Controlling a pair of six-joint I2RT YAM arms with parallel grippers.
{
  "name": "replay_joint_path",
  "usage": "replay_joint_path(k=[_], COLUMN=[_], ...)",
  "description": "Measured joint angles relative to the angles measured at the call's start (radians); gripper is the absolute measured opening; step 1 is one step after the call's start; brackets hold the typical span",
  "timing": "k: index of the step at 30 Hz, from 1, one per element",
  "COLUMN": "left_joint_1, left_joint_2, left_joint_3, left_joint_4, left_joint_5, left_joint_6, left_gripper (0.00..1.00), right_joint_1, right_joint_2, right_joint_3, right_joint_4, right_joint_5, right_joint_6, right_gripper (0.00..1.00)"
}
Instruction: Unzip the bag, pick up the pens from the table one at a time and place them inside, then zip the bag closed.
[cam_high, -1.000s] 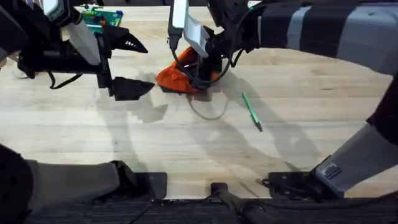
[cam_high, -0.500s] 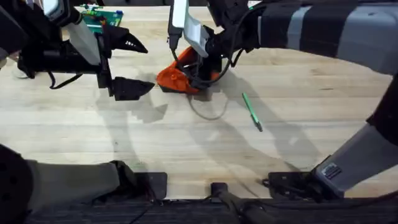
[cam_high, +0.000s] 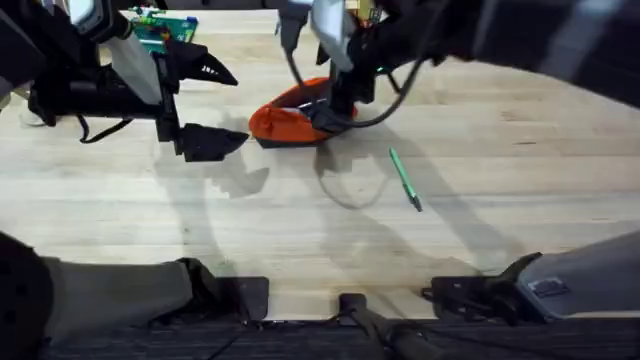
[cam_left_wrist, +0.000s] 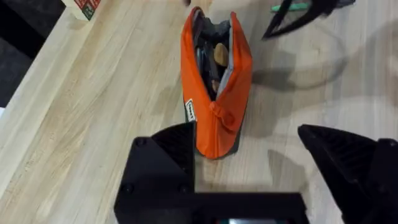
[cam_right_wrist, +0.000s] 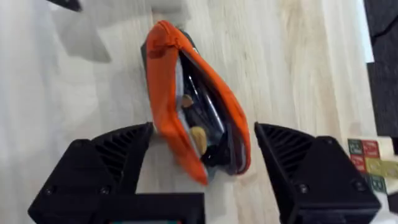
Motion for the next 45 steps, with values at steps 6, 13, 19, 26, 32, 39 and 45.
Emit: replay_joint_path(k=[6,13,19,26,32,39,45], left_joint_1=[0.0,0.0,0.0,0.0,0.0,0.0,0.0], left_joint_2=[0.0,0.0,0.0,0.0,0.0,0.0,0.0], left_joint_3=[0.0,0.0,0.0,0.0,0.0,0.0,0.0], left_joint_4=[0.0,0.007,0.013,0.015,0.017,0.023,0.023], left_joint_5=[0.0,0.0,0.0,0.0,0.0,0.0,0.0], left_joint_6=[0.0,0.0,0.0,0.0,0.0,0.0,0.0], left_gripper=[0.993,0.993,0.993,0.993,0.993,0.993,0.993], right_joint_1=[-0.002,-0.021,-0.045,-0.109,-0.187,-0.238,-0.238], right_joint_2=[-0.143,-0.283,-0.393,-0.481,-0.517,-0.519,-0.518], right_joint_3=[0.0,0.0,0.0,0.0,0.0,0.0,0.0], right_joint_4=[-0.106,-0.223,-0.314,-0.395,-0.454,-0.544,-0.554], right_joint_5=[0.0,0.0,-0.001,-0.003,-0.004,-0.004,-0.004], right_joint_6=[0.084,0.179,0.263,0.424,0.622,0.737,0.76], right_gripper=[0.998,0.997,0.998,0.998,0.998,0.998,0.997])
